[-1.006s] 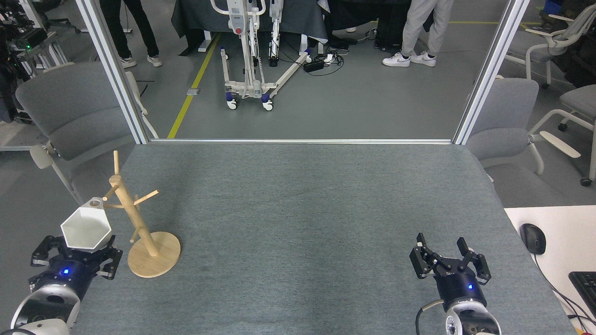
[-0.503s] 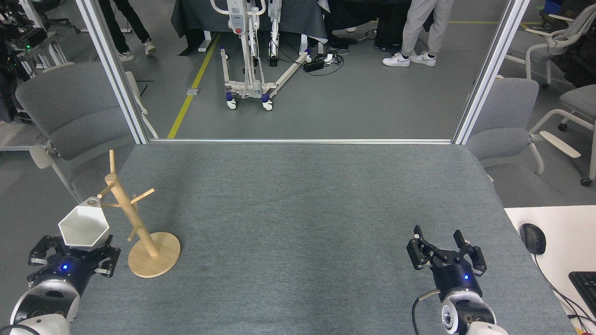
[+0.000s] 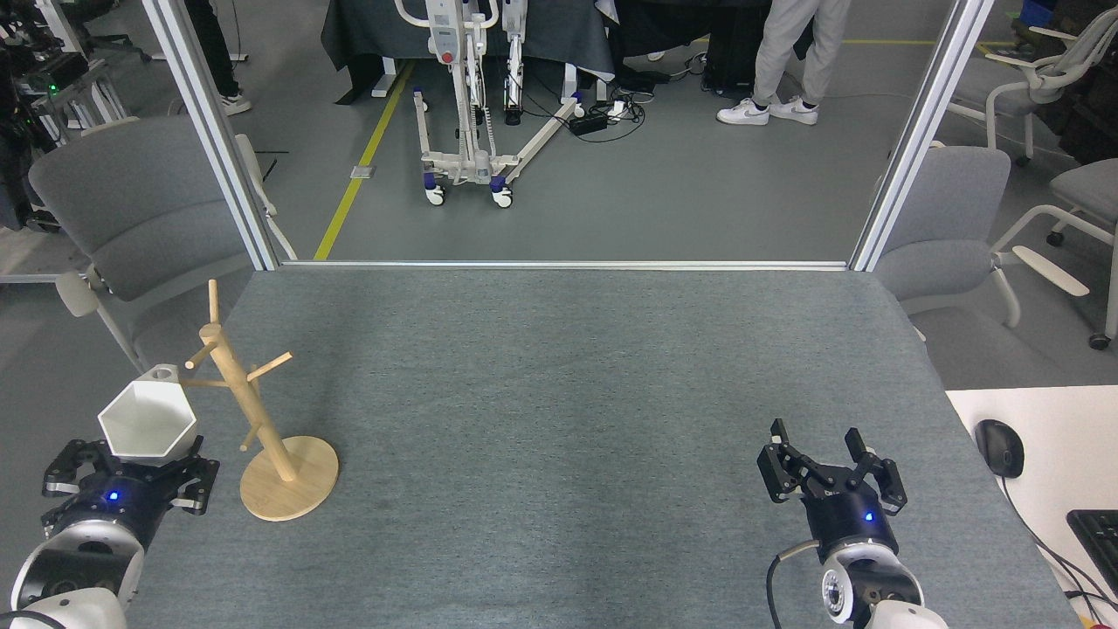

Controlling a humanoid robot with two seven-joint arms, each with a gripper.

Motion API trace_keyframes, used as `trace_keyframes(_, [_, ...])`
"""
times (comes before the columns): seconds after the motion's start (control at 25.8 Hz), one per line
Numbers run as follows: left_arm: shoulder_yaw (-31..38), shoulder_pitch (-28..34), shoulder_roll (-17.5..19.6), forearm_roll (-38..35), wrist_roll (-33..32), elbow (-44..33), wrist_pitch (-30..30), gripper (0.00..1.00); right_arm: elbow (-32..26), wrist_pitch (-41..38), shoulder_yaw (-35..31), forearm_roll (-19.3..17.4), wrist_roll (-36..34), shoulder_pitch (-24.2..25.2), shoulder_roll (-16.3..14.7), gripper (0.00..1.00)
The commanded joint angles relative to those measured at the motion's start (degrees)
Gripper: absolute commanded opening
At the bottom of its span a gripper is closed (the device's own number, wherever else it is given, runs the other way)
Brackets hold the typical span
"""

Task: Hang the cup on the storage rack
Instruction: 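Raise the cup and hook its handle onto a stand peg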

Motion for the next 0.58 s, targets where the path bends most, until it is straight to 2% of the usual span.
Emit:
trace_keyframes(0.0, [0.0,0.1,-0.1,-0.8,-2.2,-1.3,0.1,0.00,0.0,0.1,0.0,0.0,-0.3,0.0,0.0,0.99])
trace_keyframes(0.23, [0.0,-0.6,-2.9,-5.9,-2.7,-1.6,0.2,0.00,0.0,0.0,0.2,0.0,-0.3,0.0,0.2,0.99])
trace_keyframes(0.54, [-0.2,-0.9,-3.6,-8.9,-3.0,-3.5,1.9,0.00,0.0,0.1,0.3,0.0,-0.3,0.0,0.8,0.99])
